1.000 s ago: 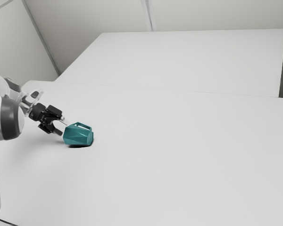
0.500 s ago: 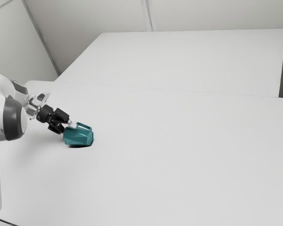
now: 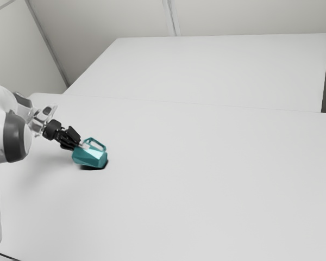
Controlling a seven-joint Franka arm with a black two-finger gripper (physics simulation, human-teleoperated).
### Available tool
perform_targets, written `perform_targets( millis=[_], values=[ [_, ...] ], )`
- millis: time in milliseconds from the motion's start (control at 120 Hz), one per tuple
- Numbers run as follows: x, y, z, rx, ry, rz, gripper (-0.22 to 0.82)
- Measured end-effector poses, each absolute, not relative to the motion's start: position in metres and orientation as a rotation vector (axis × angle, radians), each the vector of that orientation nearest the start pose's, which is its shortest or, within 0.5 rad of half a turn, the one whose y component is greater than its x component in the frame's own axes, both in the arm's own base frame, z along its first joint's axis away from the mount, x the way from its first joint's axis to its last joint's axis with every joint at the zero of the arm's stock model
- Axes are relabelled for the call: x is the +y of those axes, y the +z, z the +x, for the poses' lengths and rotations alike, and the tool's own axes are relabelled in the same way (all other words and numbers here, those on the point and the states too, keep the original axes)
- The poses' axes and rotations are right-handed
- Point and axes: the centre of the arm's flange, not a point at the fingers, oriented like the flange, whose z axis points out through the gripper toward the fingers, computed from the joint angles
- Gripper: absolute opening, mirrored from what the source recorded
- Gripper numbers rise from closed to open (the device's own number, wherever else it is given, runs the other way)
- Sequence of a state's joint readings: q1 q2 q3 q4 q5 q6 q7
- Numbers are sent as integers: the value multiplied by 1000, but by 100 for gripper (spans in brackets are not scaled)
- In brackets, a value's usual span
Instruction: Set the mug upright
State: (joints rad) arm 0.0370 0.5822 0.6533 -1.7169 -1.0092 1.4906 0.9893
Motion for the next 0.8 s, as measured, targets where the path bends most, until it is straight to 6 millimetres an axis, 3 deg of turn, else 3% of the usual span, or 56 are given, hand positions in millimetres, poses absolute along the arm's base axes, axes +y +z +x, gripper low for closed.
perform_targets(
  millis=[425, 800],
  values=[
    [255, 310, 562, -4, 123, 2250, -18],
    [215, 356, 578, -59, 107, 2287, -18]
  ],
)
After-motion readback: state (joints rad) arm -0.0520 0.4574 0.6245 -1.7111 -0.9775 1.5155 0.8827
